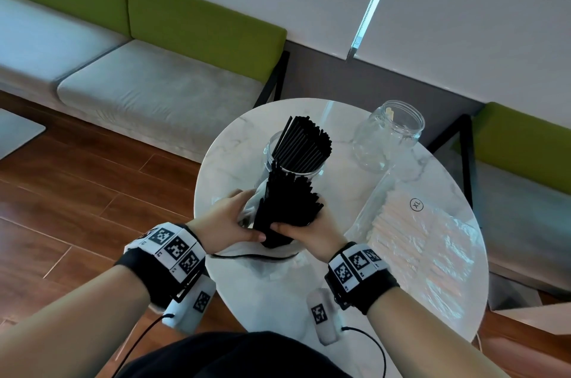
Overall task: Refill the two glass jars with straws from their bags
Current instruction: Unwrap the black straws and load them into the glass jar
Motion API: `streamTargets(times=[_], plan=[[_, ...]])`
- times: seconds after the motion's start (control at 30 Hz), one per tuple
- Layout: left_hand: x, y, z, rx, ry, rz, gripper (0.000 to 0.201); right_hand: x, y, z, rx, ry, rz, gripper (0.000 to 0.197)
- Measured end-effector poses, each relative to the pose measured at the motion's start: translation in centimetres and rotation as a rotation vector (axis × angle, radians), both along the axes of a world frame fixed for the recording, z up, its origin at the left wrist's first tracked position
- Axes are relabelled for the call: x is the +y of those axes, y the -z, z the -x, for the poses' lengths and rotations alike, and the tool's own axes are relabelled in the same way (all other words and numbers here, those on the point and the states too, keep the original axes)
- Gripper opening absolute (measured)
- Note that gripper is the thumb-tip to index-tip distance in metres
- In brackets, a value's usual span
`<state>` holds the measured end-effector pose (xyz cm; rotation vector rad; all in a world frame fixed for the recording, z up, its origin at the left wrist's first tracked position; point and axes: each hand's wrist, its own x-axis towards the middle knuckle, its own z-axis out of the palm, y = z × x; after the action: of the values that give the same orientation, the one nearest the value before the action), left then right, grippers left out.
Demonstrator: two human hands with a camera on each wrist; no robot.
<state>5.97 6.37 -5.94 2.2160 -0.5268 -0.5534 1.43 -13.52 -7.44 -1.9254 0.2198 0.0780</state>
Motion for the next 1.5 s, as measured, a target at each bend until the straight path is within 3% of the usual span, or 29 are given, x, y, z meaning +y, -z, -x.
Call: streamTargets(times=[0.13, 0.23, 0.3, 0.37, 0.5, 0.67, 0.83, 0.93, 1.07, 1.23, 1.5], plan=[[0.1, 0.1, 0.0, 0.003, -0.004, -0.016, 0.118, 0.0, -2.5, 0.7, -0.066, -0.088, 0.389, 0.056], [-0.3, -0.4, 0.3, -0.002, -0.032, 0.067, 0.112, 0.9, -3.6, 0.7, -0.174, -0.163, 0.434, 0.048], [-0.3, -0.6, 0.5, 0.010, -0.097, 0.162, 0.095, 1.2, -3.1, 0.2, -0.242, -0.198, 0.450, 0.059], [0.0, -0.8, 0.5, 0.009, -0.153, 0.234, 0.083, 1.4, -2.7, -0.4, -0.257, -0.211, 0.422, 0.067], [0.5, -1.0, 0.3, 0.016, -0.146, 0.186, 0.076, 1.7, -2.4, -0.7, -0.241, -0.222, 0.419, 0.075], [0.5, -1.4, 0.1, 0.031, -0.150, 0.170, 0.089, 1.6, -2.5, -1.3, -0.239, -0.162, 0.345, 0.054], [0.1, -1.7, 0.1, 0.043, -0.160, 0.172, 0.091, 1.2, -3.2, -1.6, -0.115, -0.135, 0.191, 0.039], [-0.2, -2.1, 0.2, 0.059, -0.179, 0.186, 0.085, 1.1, -3.2, -1.7, -0.107, -0.112, 0.125, 0.035], [-0.5, -2.3, 0.1, 0.062, -0.212, 0.194, 0.062, 0.7, -2.8, -1.6, -0.097, -0.054, -0.021, 0.027], [-1.3, -2.8, 0.4, 0.090, -0.250, 0.223, 0.056, 0.5, -3.2, -1.3, -0.083, 0.076, -0.166, 0.021], [-2.5, -3.0, 0.7, 0.188, -0.287, 0.302, 0.048, 0.7, -3.0, -0.9, -0.147, 0.329, -0.211, 0.017]])
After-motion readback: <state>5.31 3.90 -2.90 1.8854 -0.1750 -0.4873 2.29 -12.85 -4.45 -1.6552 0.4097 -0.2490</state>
